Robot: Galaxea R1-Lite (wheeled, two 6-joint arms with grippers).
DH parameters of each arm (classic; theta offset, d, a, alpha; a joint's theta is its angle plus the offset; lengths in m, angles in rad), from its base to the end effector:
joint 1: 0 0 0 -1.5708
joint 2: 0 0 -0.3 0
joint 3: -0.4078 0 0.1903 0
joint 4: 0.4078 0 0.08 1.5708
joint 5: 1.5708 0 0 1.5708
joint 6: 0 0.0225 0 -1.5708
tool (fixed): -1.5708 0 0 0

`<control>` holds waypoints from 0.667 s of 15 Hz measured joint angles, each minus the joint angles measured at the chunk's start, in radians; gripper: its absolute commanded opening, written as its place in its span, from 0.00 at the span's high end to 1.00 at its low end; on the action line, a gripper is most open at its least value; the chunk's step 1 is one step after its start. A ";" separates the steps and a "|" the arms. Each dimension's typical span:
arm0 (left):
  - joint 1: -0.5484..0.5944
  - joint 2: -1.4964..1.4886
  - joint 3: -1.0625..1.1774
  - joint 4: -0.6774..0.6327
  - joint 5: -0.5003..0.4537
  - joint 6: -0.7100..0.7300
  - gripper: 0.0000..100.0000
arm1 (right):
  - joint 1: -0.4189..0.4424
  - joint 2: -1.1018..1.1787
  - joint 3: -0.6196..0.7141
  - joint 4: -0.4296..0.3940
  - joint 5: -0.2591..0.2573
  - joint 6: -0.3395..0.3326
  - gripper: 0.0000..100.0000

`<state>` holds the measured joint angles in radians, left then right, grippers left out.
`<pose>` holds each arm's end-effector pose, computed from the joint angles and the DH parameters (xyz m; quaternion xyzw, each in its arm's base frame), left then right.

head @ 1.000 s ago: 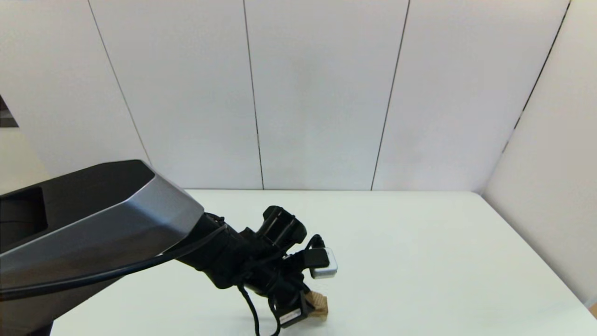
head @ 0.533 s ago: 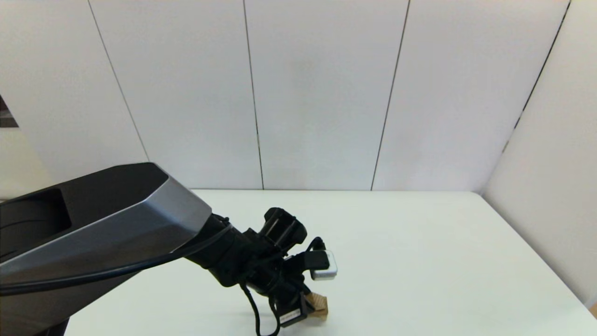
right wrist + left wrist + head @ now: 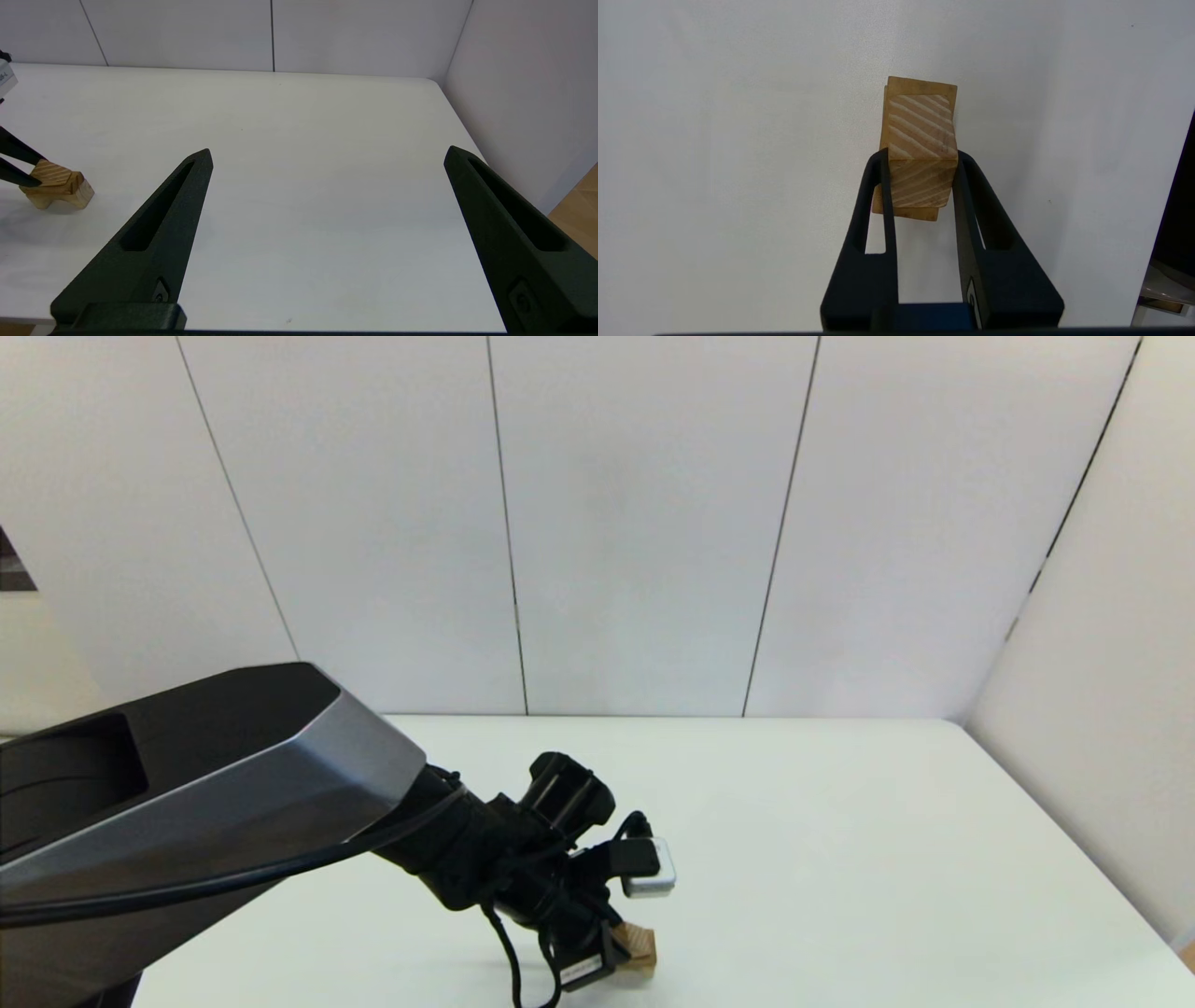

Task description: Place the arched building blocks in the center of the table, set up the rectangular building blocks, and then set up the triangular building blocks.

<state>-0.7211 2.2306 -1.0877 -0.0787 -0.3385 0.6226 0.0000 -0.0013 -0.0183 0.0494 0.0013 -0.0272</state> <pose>0.2761 -0.2526 0.0209 0.3196 0.3408 -0.5671 0.6783 -0.0244 0.0000 0.0754 -0.0136 0.0149 0.0009 0.9998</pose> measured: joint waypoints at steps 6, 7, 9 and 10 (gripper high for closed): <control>0.000 0.001 0.000 0.000 0.004 0.003 1.00 | 0.000 0.000 0.000 0.000 0.000 0.000 0.00; 0.000 0.001 -0.001 -0.001 0.006 0.003 0.00 | 0.000 0.000 0.000 0.000 0.000 0.000 0.00; 0.000 0.002 -0.006 -0.002 0.007 0.000 0.00 | 0.000 0.000 0.000 0.000 0.000 0.000 0.00; 0.000 0.002 -0.008 -0.002 0.009 0.000 0.00 | 0.000 0.000 0.000 0.000 0.000 0.000 0.00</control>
<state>-0.7211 2.2328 -1.0953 -0.0806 -0.3300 0.6223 0.0000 -0.0013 -0.0183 0.0496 0.0009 -0.0268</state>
